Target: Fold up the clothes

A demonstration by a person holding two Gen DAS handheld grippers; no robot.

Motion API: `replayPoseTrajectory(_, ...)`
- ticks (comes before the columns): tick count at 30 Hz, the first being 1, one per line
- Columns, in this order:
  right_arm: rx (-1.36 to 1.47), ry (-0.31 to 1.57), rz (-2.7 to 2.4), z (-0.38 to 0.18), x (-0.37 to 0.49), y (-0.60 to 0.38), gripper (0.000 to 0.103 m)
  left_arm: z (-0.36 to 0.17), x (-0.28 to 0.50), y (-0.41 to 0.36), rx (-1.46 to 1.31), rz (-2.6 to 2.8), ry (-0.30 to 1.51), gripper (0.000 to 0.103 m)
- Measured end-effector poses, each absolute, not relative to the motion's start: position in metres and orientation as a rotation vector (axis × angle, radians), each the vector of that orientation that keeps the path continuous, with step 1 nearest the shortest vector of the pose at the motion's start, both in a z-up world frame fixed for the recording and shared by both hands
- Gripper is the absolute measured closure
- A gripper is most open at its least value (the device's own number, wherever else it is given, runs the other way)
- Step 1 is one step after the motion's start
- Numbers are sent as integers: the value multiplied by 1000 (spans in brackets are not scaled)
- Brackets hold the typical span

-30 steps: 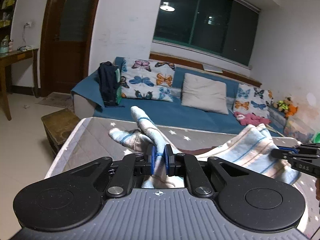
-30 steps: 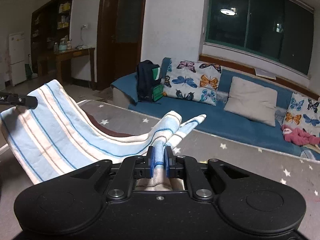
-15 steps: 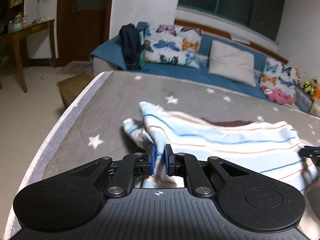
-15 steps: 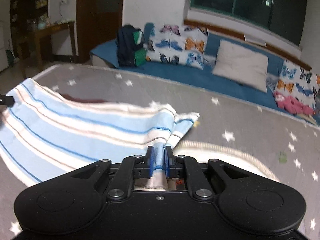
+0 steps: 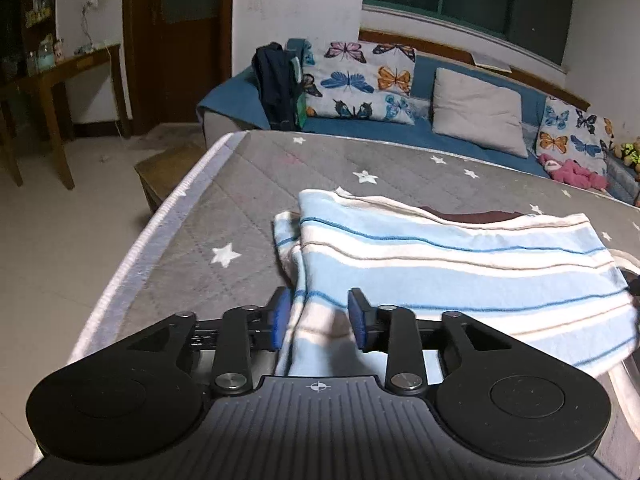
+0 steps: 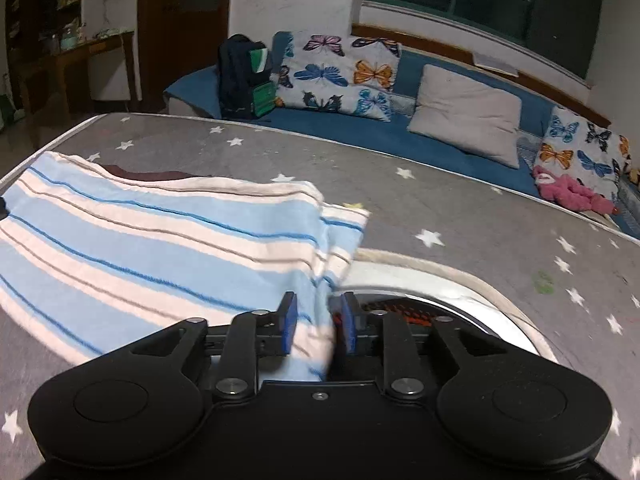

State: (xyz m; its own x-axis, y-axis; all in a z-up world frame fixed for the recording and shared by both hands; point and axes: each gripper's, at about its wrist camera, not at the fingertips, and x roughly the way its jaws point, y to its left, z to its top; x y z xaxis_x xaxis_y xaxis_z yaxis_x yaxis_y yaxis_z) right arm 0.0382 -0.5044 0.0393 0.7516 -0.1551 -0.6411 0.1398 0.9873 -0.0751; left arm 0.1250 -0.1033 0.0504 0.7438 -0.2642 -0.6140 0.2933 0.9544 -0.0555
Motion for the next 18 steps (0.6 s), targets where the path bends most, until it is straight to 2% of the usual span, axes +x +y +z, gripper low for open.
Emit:
replayPoseTrajectory(9,19,670,-239,41,-37,-537,59,56,61,-83,91,-258,607,47)
replayPoseTrajectory(11,30,663,-262,37,-56,-544,51,55,50,-79,97,-245,601,45)
replayPoseTrajectory(18,69,650,-351,22,-116,-572,38,37,11,-66,107,-196,627,36)
